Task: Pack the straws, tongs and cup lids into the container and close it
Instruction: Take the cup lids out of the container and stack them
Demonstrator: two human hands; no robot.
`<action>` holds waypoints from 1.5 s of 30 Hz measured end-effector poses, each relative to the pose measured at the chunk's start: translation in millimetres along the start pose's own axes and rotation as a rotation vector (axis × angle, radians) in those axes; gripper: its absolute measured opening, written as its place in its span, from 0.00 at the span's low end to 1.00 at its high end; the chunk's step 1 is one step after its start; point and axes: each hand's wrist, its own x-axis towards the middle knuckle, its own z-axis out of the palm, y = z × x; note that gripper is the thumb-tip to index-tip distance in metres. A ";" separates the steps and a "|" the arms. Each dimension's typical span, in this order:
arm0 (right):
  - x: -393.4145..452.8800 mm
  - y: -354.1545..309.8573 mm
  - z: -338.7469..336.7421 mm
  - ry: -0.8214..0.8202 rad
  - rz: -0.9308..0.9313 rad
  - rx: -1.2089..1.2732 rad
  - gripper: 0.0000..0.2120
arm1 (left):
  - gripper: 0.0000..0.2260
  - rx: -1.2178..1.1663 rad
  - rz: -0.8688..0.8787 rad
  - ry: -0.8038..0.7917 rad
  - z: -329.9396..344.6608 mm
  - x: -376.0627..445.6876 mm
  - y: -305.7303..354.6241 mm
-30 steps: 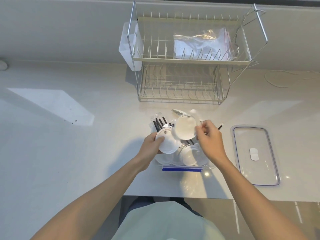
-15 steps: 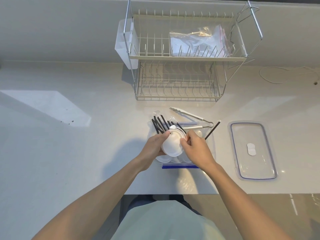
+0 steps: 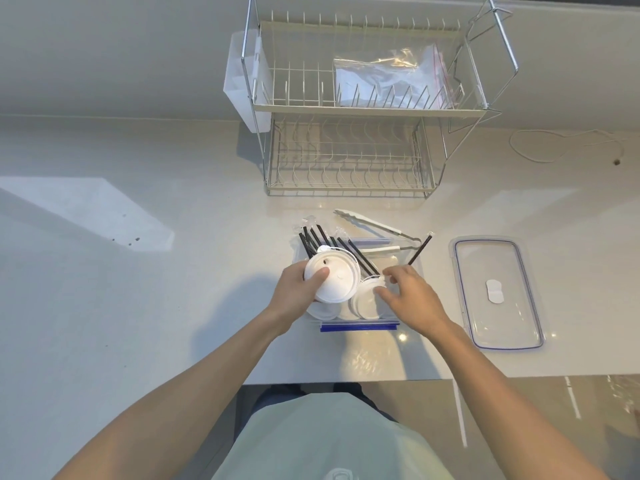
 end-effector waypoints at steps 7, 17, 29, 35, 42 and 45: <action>-4.8 -39.2 -0.1 0.180 -0.048 0.284 0.17 | 0.11 -0.191 -0.069 -0.183 -0.1 -3.8 9.5; -1.1 -51.6 20.0 0.179 -0.027 0.355 0.11 | 0.11 -0.164 -0.022 -0.126 16.9 -10.9 10.2; -8.3 -45.6 29.0 0.201 -0.037 0.305 0.11 | 0.12 -0.208 -0.059 -0.185 15.7 -12.1 1.0; -7.9 -44.0 30.6 0.215 -0.046 0.322 0.09 | 0.09 -0.242 -0.098 -0.293 6.8 -9.5 8.9; -4.9 -44.9 32.5 0.206 -0.028 0.363 0.10 | 0.10 -0.122 -0.029 -0.155 11.5 -7.0 5.8; -4.3 -37.0 25.2 0.198 0.032 0.450 0.15 | 0.12 -0.089 -0.030 -0.081 11.4 -6.6 3.8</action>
